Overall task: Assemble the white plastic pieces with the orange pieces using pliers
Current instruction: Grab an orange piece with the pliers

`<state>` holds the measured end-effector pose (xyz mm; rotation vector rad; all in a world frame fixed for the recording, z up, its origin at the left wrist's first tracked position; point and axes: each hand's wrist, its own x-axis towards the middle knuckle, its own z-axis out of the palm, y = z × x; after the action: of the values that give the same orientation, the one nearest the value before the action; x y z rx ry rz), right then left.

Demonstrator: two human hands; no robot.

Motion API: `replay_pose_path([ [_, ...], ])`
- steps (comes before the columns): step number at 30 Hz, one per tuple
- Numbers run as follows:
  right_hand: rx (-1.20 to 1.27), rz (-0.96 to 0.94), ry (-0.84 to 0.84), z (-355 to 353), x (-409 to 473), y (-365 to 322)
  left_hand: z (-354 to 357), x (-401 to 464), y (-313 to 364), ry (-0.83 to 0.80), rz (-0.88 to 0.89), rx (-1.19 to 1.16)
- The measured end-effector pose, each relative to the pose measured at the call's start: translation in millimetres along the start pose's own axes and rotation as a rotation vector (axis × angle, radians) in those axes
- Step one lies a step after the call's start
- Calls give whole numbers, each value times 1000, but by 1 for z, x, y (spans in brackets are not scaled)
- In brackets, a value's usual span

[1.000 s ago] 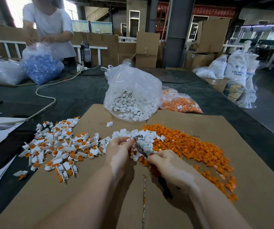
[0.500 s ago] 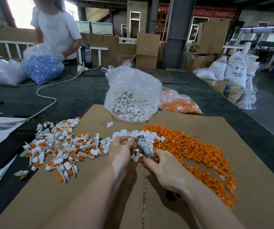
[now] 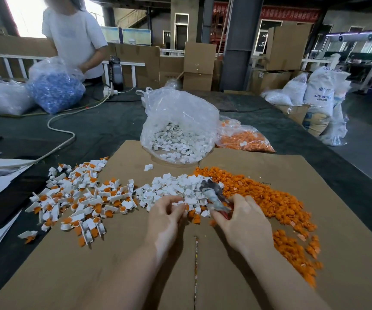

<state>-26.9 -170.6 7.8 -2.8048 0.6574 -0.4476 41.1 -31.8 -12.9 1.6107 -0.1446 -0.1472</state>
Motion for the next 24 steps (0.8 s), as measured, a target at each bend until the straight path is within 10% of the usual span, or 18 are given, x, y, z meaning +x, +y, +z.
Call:
replay_pose_path([
  [9,-333,-10,144,14,3,19,1,0,-8,-83,174,325],
  [16,293,-515,291,33,-15,-11,-1,-1,-5,-161,178,286],
  [24,459,-371,206,37,-21,-14,-4,-12,-9,-236,193,270],
])
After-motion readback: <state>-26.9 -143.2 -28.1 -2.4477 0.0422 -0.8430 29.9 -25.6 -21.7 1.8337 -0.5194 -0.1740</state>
